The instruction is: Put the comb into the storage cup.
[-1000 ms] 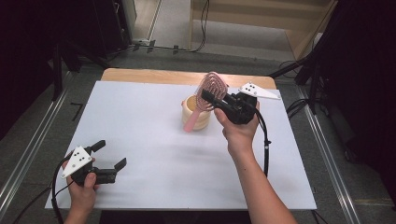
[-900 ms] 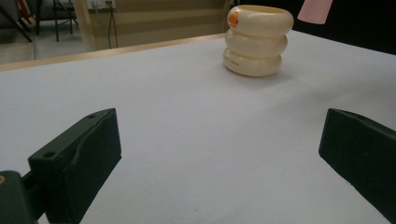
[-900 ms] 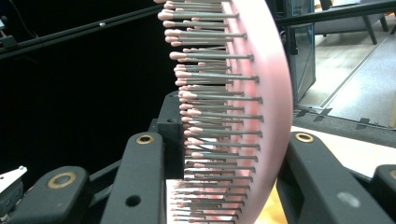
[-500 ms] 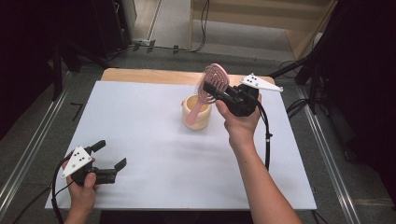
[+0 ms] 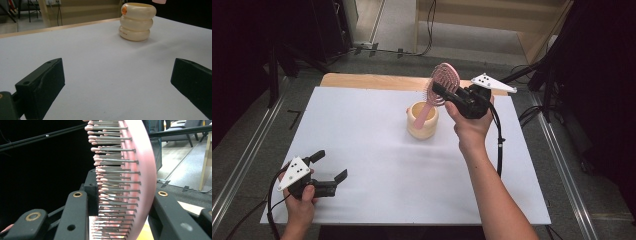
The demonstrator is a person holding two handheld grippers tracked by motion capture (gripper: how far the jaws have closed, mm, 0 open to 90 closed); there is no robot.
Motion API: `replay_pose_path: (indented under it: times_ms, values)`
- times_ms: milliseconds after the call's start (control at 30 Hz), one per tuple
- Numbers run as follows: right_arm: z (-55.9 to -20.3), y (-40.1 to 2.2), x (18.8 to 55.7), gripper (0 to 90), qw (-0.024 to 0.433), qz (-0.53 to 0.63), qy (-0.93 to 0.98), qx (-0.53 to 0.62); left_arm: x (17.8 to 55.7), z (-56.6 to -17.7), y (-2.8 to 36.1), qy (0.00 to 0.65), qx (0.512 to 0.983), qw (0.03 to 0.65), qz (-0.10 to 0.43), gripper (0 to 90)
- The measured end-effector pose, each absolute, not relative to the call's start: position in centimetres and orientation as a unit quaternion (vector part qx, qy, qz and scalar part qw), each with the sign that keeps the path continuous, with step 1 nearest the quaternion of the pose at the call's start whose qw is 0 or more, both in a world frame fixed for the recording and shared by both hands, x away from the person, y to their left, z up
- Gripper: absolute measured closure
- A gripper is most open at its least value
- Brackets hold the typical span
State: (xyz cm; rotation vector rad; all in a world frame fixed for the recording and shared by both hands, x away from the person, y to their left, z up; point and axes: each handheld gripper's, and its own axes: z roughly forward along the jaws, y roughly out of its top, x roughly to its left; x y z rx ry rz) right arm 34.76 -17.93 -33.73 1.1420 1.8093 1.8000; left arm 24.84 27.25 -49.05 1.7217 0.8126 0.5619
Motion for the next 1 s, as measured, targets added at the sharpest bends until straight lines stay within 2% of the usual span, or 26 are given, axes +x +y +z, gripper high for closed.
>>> replay_pose_path:
  times_ms: [1000]
  values:
    - [-33.2, -18.7, 36.8, 61.8, 0.183, 0.63, 0.627, 0.42, 24.8, -49.1, 27.3, 0.339, 0.727, 0.548, 0.236, 0.0]
